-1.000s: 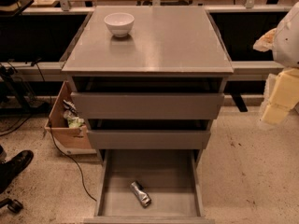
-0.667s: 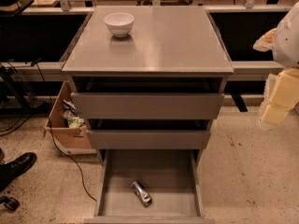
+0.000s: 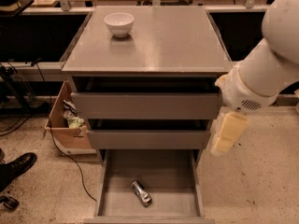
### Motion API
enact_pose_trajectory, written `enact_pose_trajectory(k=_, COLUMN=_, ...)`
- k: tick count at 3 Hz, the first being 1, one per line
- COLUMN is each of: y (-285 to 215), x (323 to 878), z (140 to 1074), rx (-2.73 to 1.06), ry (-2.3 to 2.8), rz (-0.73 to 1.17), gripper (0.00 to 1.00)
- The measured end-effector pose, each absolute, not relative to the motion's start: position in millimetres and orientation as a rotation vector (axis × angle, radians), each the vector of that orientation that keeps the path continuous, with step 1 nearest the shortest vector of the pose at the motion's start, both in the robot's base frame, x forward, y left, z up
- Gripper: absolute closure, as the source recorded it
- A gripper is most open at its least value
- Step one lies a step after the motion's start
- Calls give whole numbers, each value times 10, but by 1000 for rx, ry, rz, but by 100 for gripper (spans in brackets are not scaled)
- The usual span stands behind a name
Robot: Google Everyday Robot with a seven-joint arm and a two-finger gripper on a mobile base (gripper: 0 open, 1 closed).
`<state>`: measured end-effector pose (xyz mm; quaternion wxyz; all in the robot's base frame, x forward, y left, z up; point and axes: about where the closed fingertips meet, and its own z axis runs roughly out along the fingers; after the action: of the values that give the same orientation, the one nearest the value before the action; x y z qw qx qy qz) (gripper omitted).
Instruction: Pick redbull can from bottom drawer and place on counter
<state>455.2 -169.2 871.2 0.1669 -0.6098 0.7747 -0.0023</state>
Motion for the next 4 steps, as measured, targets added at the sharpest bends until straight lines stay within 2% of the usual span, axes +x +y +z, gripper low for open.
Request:
enact_pose_trajectory(k=2, y=-924, x=4510, z=7120, rx=-1846, ry=2153, rz=173, gripper=0)
enact_pose_trajectory(k=3, y=-923, x=4510, z=7120, rx=-1846, ry=2153, rz=173, gripper=0)
enact_pose_trajectory(k=4, y=-838, x=4461, z=6683, rx=-1822, ry=2202, rz=197, gripper=0)
